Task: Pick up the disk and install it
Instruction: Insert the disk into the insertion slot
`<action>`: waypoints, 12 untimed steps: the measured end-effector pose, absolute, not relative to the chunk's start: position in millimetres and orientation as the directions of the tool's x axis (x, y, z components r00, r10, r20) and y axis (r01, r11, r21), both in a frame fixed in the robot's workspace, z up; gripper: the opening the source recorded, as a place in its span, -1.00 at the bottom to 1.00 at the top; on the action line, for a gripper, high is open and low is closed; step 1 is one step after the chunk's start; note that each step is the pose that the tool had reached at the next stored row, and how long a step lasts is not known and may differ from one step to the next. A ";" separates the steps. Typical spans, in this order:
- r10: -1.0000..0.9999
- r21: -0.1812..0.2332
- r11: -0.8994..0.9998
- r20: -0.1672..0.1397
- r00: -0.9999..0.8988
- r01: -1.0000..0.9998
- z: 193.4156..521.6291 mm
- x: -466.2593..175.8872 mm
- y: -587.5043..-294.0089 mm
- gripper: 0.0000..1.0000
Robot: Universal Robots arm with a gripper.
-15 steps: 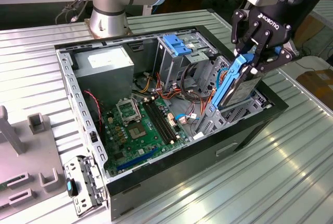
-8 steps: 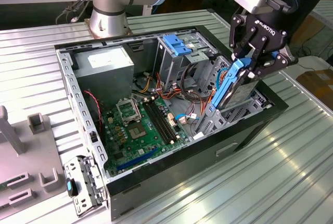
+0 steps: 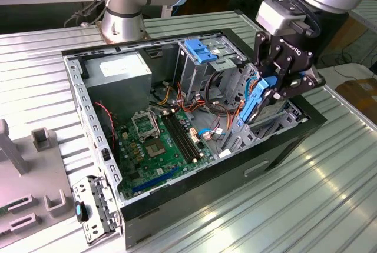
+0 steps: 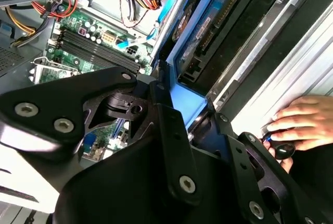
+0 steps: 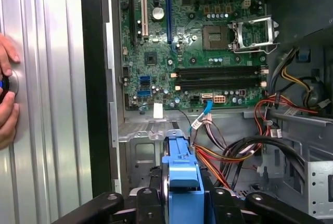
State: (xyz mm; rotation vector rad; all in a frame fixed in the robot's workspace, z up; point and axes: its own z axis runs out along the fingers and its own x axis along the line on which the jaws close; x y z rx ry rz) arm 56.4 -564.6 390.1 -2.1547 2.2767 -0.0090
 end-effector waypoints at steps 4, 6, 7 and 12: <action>-0.998 -0.004 0.055 -0.001 -0.055 -0.998 377.4 56.9 -564.6 -0.26; -0.998 -0.004 0.055 -0.001 -0.055 -0.998 377.3 56.9 -564.6 -0.25; -0.998 -0.004 0.055 -0.001 -0.055 -0.998 377.3 56.9 -564.6 -0.11; -0.998 -0.004 0.055 0.000 -0.055 -0.998 377.0 59.1 -564.6 -0.40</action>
